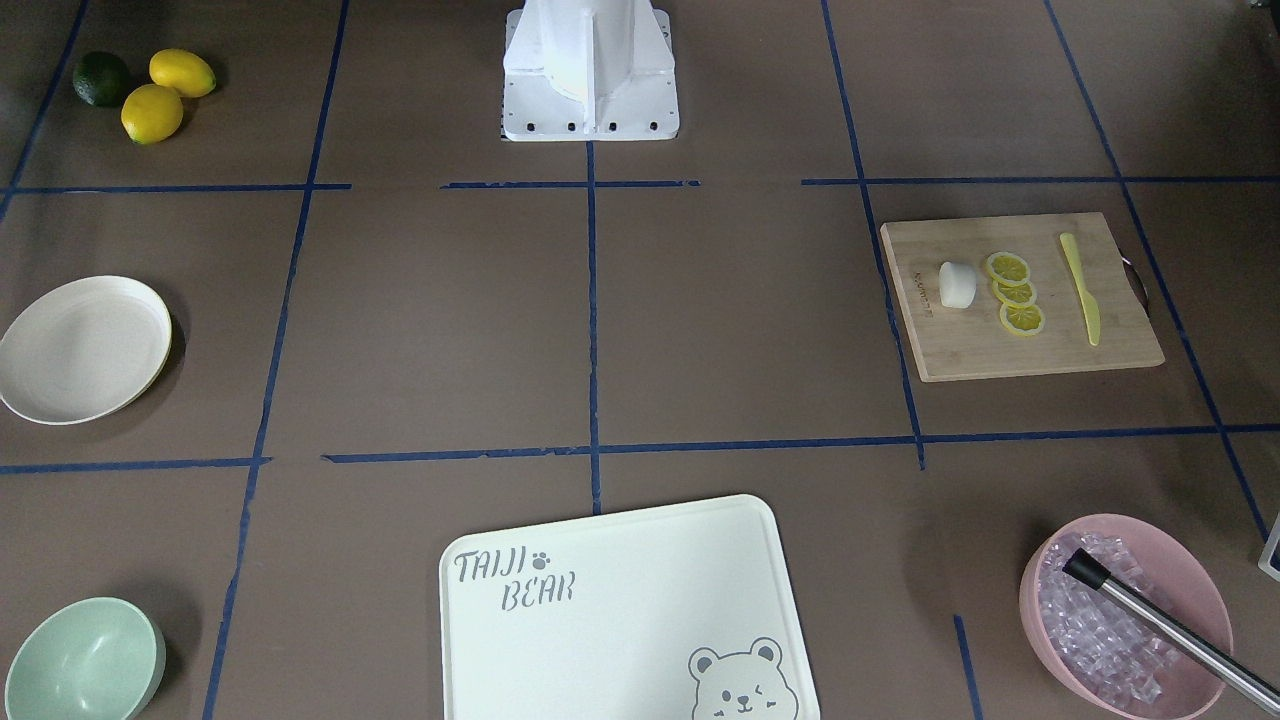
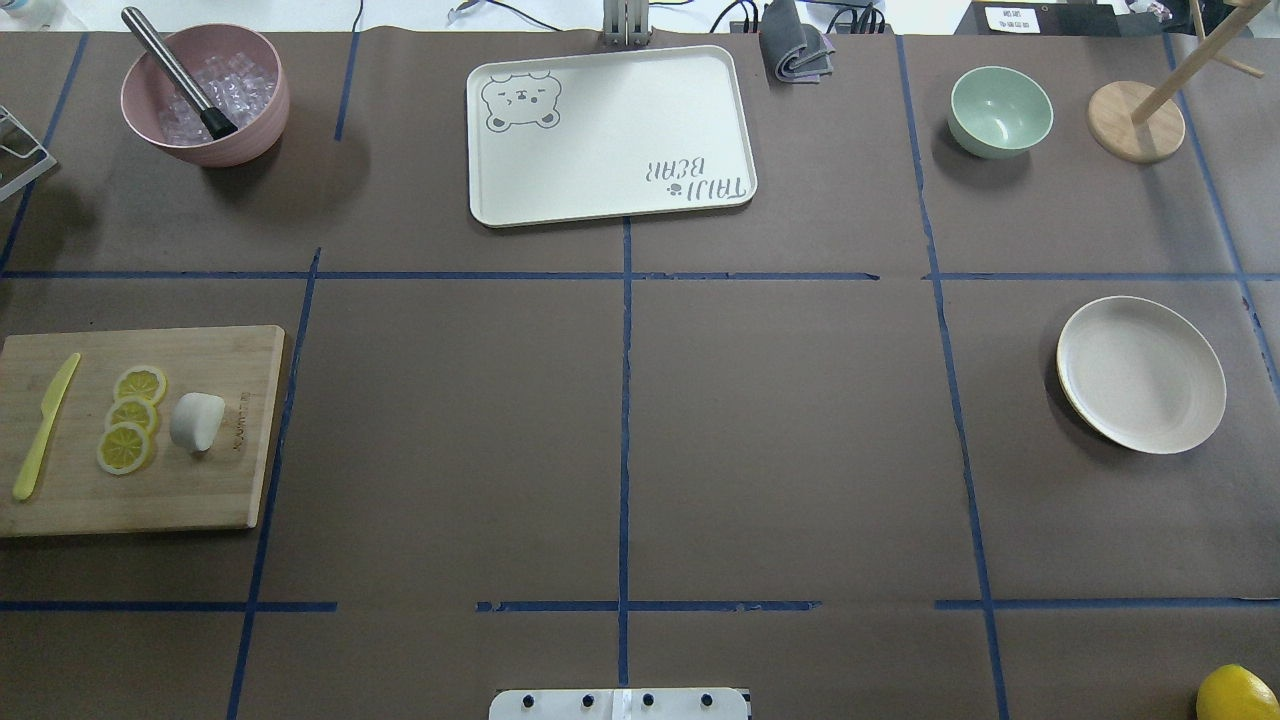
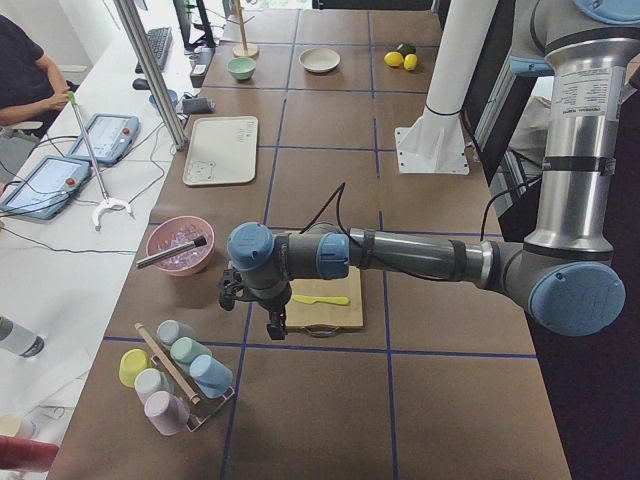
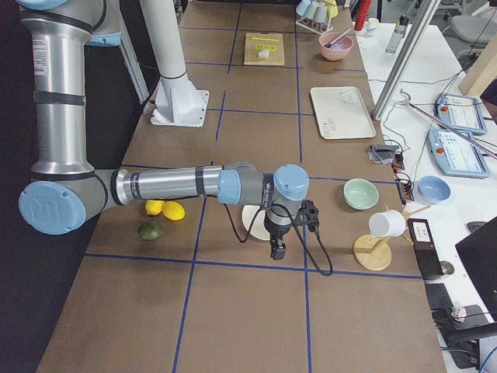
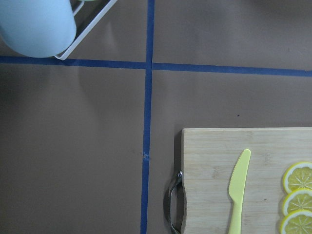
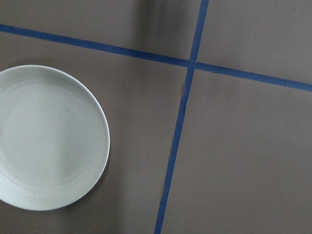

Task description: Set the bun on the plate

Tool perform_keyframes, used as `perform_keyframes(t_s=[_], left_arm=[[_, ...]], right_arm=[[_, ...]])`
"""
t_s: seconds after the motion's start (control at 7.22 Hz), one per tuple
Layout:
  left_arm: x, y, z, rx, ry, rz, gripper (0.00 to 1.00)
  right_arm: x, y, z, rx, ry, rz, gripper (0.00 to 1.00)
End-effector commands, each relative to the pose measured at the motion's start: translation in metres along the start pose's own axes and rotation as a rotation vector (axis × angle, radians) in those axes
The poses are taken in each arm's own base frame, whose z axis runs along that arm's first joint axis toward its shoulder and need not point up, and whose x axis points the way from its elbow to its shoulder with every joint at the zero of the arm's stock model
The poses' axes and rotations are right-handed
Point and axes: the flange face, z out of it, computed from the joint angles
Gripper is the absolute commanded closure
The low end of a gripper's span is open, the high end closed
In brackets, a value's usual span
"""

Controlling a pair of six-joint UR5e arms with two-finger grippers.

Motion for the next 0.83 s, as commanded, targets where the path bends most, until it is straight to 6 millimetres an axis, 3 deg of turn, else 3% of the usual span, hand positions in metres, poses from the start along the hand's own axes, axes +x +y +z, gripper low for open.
perform_keyframes(t_s=[0.0,0.69], left_arm=[[-0.006,0.002,-0.009,0.029,0.02,0.033,0.0],[0.009,0.006,-0.023,0.048,0.016,0.046,0.0]], right_arm=[[-0.001,0.005,-0.001,0.0,0.001,0.002,0.0],[-0.002,0.004,-0.001,0.002,0.0,0.01,0.0]])
